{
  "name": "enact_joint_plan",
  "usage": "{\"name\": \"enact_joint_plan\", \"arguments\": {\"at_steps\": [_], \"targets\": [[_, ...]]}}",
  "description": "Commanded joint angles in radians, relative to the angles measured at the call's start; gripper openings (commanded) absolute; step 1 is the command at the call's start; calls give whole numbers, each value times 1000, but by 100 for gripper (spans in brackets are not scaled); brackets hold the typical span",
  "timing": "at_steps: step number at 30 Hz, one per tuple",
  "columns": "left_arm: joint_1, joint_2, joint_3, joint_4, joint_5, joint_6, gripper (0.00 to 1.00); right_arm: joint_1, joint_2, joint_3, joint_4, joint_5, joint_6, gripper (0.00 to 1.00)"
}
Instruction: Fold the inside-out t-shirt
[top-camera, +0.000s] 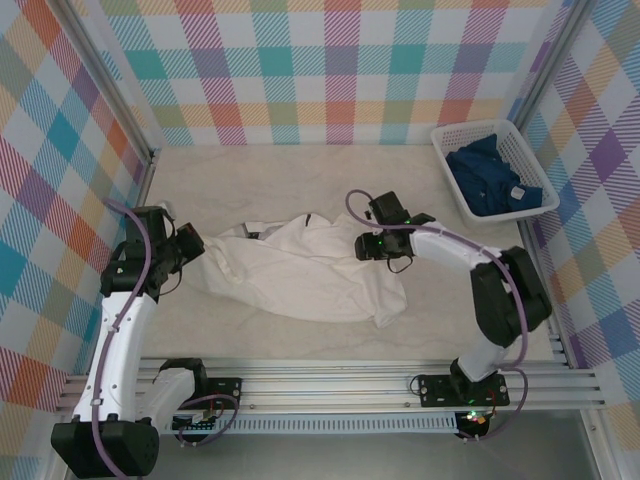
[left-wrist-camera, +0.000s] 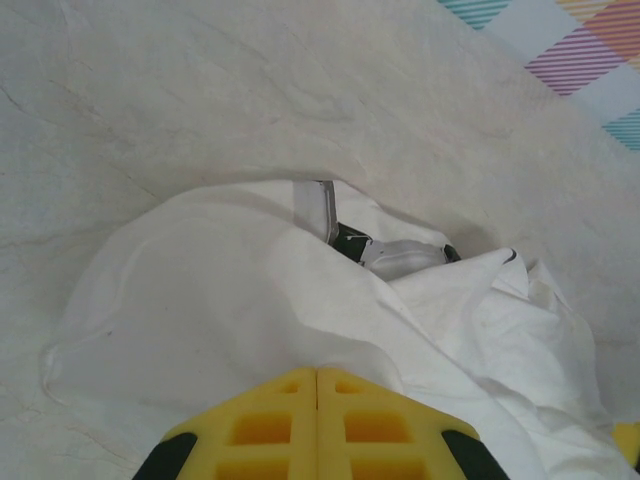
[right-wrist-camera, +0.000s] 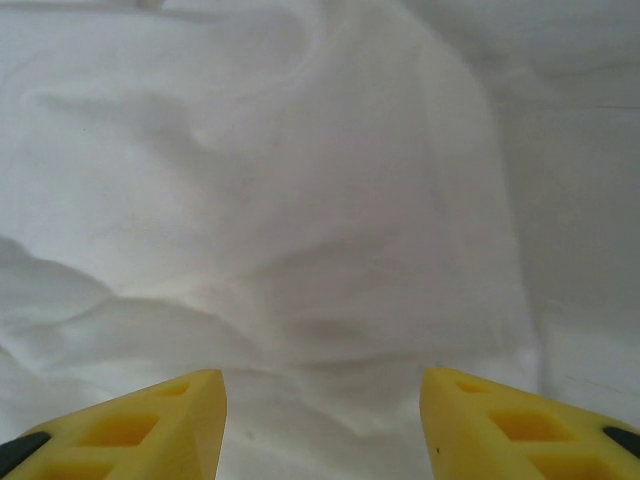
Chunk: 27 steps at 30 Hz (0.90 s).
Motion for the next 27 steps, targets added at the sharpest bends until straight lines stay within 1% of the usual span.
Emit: {"name": "enact_joint_plan", "arguments": {"at_steps": [1, 3, 4, 6, 8, 12, 13, 19, 22, 24, 27], "targets": [[21, -14, 9, 44, -2, 25, 0, 7, 24, 14, -63, -87, -36, 52], [22, -12, 15, 42, -12, 27, 0, 7, 19, 0, -64, -88, -37, 52], [22, -9, 23, 39, -21, 29, 0, 7, 18, -9, -63, -89, -39, 50], [27, -8, 35, 35, -33, 29, 0, 6, 28, -17, -71, -81, -49, 35], [31, -9, 47, 38, -44, 23, 0, 6, 19, -21, -78, -51, -57, 18], [33, 6, 81, 46, -36, 12, 0, -2, -72, -16, -72, 14, -86, 2], [32, 15, 92, 48, -30, 9, 0, -8, -94, -3, -76, 20, -98, 0], [34, 71, 173, 73, 36, -25, 0, -56, -202, 132, -131, 66, -166, 0], [34, 90, 227, 64, 34, -23, 0, -61, -273, 166, -172, 86, -190, 0], [36, 86, 254, 35, -6, -5, 0, -59, -336, 127, -204, 71, -171, 3], [43, 50, 225, 8, -78, 17, 0, -54, -439, -38, -226, -17, -65, 10]]}}
